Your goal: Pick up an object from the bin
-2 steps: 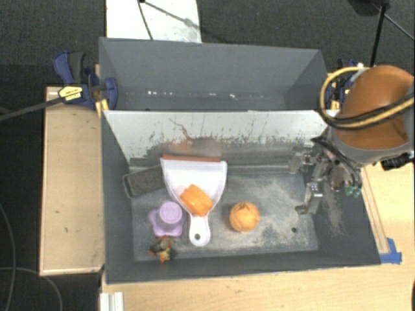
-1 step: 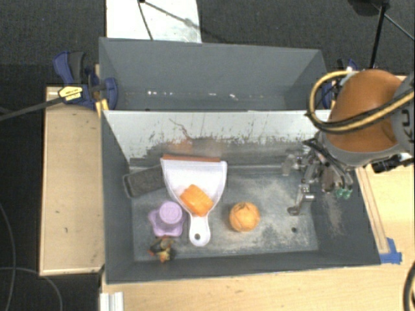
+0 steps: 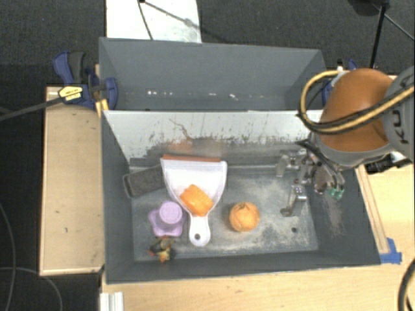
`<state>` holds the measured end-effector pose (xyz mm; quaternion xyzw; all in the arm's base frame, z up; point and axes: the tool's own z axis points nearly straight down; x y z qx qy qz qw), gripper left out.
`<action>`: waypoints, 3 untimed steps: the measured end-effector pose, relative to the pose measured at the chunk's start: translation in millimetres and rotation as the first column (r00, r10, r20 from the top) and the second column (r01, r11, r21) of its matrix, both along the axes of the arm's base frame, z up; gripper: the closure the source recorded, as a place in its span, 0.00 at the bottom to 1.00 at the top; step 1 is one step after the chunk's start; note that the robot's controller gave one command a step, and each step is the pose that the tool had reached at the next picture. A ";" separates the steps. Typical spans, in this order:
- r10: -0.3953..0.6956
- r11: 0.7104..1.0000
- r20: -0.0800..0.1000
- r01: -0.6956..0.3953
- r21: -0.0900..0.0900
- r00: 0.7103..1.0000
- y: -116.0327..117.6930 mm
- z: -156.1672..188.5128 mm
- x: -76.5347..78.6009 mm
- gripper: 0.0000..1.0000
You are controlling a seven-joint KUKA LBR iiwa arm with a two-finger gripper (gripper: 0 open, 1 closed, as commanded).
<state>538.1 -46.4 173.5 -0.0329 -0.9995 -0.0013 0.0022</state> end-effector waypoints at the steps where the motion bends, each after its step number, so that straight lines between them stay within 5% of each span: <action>1: 0.266 0.964 0.009 -0.266 -0.004 0.964 14.3 -4.1 -11.8 0.00; 3: 0.013 1.000 0.005 -0.013 -0.002 1.000 51.4 -59.1 -39.8 0.00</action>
Offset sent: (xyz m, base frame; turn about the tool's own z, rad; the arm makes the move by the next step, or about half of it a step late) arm -0.0512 0.0531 -0.0720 0.0145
